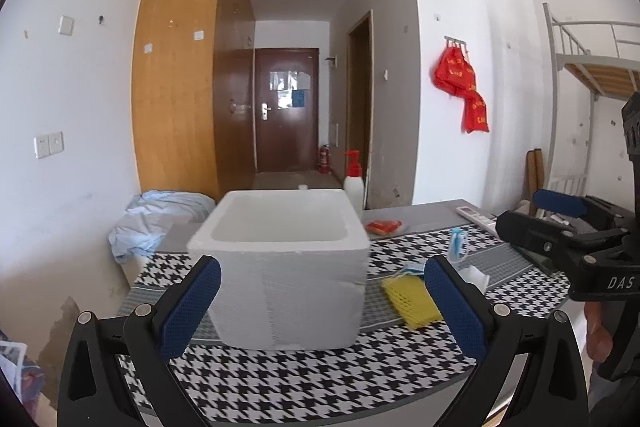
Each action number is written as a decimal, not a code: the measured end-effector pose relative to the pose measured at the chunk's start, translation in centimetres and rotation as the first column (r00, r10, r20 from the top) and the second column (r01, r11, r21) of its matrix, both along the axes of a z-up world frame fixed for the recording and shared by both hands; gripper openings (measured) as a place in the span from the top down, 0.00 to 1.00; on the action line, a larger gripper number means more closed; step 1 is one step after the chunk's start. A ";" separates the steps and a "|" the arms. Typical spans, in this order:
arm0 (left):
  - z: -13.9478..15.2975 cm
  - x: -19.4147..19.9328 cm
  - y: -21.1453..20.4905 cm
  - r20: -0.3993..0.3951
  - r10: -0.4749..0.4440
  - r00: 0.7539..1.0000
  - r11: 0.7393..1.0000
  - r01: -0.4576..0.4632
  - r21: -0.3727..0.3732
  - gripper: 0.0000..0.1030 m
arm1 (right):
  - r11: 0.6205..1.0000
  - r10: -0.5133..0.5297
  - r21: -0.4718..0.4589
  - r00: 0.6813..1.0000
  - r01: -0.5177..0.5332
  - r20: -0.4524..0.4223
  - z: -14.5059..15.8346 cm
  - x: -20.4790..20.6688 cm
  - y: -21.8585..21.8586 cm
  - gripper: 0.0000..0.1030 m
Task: Organize soft objects
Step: 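Withdraw both tools from the foam box back toward the table items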
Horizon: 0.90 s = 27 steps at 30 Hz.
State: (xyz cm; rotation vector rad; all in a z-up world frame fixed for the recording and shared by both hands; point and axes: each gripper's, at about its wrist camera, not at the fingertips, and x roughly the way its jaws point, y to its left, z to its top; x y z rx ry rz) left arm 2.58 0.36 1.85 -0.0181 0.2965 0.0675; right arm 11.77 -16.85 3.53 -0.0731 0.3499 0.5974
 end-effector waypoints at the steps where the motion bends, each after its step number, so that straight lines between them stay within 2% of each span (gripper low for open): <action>1: -0.1 0.0 -0.2 -0.001 -0.005 1.000 1.000 0.005 0.000 0.01 | 1.000 -0.009 0.001 1.000 0.009 -0.003 -0.2 0.0 -0.2 0.00; 7: -0.9 0.4 -1.3 -0.001 -0.034 0.999 0.999 0.034 -0.033 0.01 | 0.999 -0.053 0.002 0.999 0.053 -0.008 -1.0 0.1 -1.8 0.00; 18: -2.9 1.6 -2.7 -0.025 -0.033 0.999 0.998 0.031 -0.058 0.01 | 0.992 -0.122 0.008 0.992 0.122 -0.043 -2.9 0.7 -4.6 0.00; 27: -4.1 2.4 -3.5 -0.039 -0.047 0.998 0.998 0.045 -0.055 0.01 | 0.987 -0.162 0.001 0.984 0.163 -0.069 -4.3 1.3 -5.9 0.00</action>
